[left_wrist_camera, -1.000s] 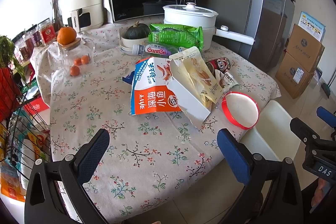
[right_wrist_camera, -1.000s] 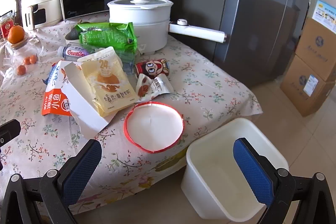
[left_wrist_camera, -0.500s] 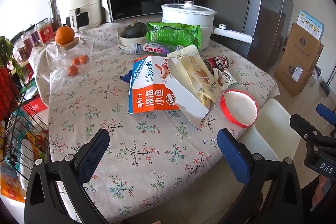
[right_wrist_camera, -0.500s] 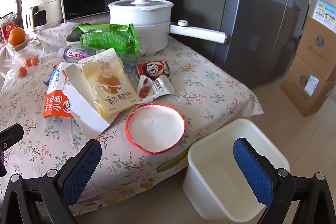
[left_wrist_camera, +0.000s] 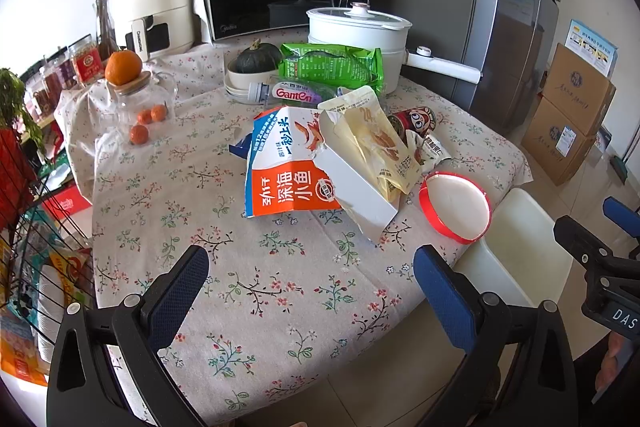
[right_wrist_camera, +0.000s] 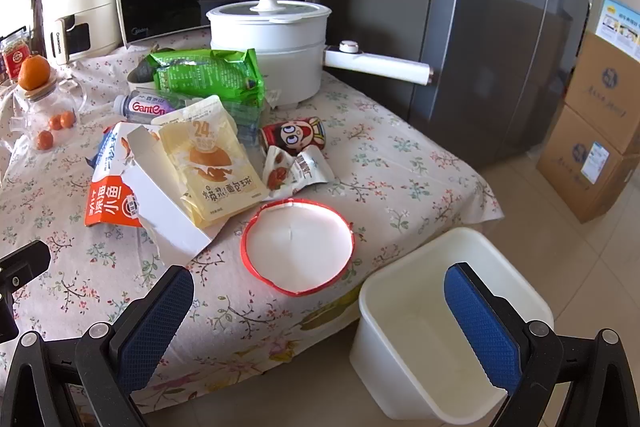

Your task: Collect trash

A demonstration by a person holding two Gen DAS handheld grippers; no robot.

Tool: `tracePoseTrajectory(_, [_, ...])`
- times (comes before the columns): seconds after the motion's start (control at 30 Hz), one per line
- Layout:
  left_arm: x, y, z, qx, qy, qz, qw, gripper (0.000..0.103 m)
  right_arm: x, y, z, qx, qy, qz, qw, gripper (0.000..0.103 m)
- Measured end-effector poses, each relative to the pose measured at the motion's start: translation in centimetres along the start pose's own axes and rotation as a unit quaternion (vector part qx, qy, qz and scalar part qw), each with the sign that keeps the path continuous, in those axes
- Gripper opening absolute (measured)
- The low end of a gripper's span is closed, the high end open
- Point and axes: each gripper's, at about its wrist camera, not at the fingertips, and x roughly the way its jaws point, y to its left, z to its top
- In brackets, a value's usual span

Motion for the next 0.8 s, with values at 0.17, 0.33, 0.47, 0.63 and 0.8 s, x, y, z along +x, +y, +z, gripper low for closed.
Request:
tracePoseTrajectory(0.17, [0.05, -0.04, -0.05, 0.001, 0.001, 0.001, 1.0, 0.103, 0.04, -0.01, 0.0, 0.0, 0.0, 0.0, 1.0, 0.103])
tracePoseTrajectory(0.33, [0.06, 0.07, -0.1, 0.0, 0.001, 0.0, 1.0, 0.103, 0.06, 0.0, 0.01, 0.0, 0.001, 0.0, 1.0, 0.103])
tracePoseTrajectory(0.47, [0.04, 0.12, -0.17, 0.0, 0.001, 0.0, 1.0, 0.103, 0.04, -0.01, 0.01, 0.001, 0.0, 0.0, 1.0, 0.103])
tracePoseTrajectory(0.63, [0.06, 0.11, -0.14, 0.0, 0.001, 0.001, 1.0, 0.103, 0.05, -0.08, -0.04, 0.001, 0.0, 0.0, 1.0, 0.103])
tracePoseTrajectory(0.8, [0.0, 0.09, -0.14, -0.001, 0.0, 0.0, 1.0, 0.103, 0.06, -0.07, 0.0, 0.001, -0.001, -0.001, 1.0, 0.103])
